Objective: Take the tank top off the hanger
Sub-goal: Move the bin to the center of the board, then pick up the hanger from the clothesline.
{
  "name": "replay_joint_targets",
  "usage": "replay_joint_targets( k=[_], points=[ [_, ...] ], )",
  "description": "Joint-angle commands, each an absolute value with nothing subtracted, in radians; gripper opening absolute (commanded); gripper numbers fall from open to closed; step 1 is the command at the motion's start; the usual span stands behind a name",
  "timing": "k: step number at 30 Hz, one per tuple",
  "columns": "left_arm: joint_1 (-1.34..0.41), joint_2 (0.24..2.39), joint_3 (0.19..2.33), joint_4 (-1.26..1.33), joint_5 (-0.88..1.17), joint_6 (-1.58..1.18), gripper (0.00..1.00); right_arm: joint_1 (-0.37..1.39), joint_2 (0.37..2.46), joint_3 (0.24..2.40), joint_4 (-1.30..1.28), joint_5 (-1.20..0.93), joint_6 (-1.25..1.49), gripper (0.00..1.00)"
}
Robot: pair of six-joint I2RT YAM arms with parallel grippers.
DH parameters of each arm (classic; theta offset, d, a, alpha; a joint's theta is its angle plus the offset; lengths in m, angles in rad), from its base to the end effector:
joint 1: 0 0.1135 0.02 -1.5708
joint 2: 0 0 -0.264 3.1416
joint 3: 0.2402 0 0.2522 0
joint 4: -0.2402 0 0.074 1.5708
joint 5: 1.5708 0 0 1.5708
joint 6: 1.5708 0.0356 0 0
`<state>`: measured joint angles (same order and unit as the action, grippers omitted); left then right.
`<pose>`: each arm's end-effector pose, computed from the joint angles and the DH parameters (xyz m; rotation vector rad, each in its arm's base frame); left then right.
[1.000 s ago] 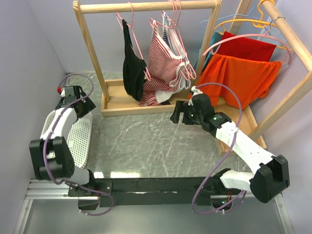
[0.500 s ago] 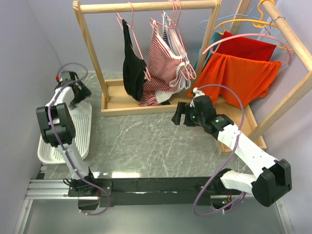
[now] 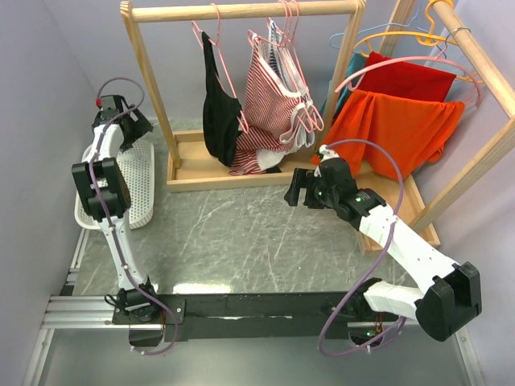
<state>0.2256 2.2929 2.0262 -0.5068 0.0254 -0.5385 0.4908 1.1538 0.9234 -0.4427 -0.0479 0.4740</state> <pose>0.5119 0.1166 0.2284 -0.8650 2.1865 -0.1838 0.2205 0.1198 0.2890 -0.0460 2.3059 0.5642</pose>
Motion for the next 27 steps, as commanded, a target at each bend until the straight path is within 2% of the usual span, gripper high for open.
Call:
replay_joint_targets(
  k=[1, 5, 15, 19, 27],
  points=[
    [0.221, 2.180, 1.906, -0.479, 0.113, -0.532, 0.99, 0.492, 1.097, 0.922, -0.451, -0.040, 0.466, 1.00],
    [0.192, 2.018, 1.757, -0.445, 0.135, -0.529, 0.99, 0.499, 1.023, 0.949, -0.457, -0.075, 0.425, 1.00],
    [0.091, 1.596, 1.441, -0.451, 0.018, -0.546, 0.99, 0.528, 0.894, 1.101, -0.529, -0.162, 0.318, 0.99],
    [0.032, 1.432, 1.356, -0.448, 0.003, -0.500, 1.00, 0.577, 0.911, 1.155, -0.526, -0.198, 0.299, 0.98],
    [-0.144, 1.272, 1.197, -0.428, 0.057, -0.503, 0.99, 0.650, 1.066, 1.313, -0.495, -0.164, 0.273, 0.91]
  ],
)
